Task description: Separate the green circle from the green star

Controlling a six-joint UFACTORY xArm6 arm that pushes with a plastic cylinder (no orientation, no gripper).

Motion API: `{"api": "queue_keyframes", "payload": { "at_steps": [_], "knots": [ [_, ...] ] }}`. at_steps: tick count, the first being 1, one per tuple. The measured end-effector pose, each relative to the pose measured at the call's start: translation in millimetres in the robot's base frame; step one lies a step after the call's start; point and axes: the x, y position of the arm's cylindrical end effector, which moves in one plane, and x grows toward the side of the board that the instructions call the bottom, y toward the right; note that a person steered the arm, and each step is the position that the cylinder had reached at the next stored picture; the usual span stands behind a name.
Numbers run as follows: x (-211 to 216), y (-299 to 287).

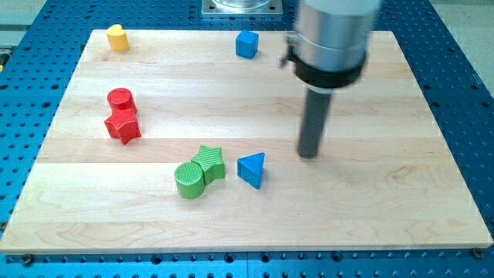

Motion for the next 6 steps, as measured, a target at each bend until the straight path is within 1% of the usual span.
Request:
{"api": "queue_keyframes", "payload": {
  "at_steps": [1, 2, 3, 4, 5, 6],
  "knots": [
    [82.1, -118.8],
    [62.1, -210.9],
    [61.2, -191.4],
    [88.7, -130.5],
    [37.7, -189.7],
    [-1.3, -296.0]
  ]
}}
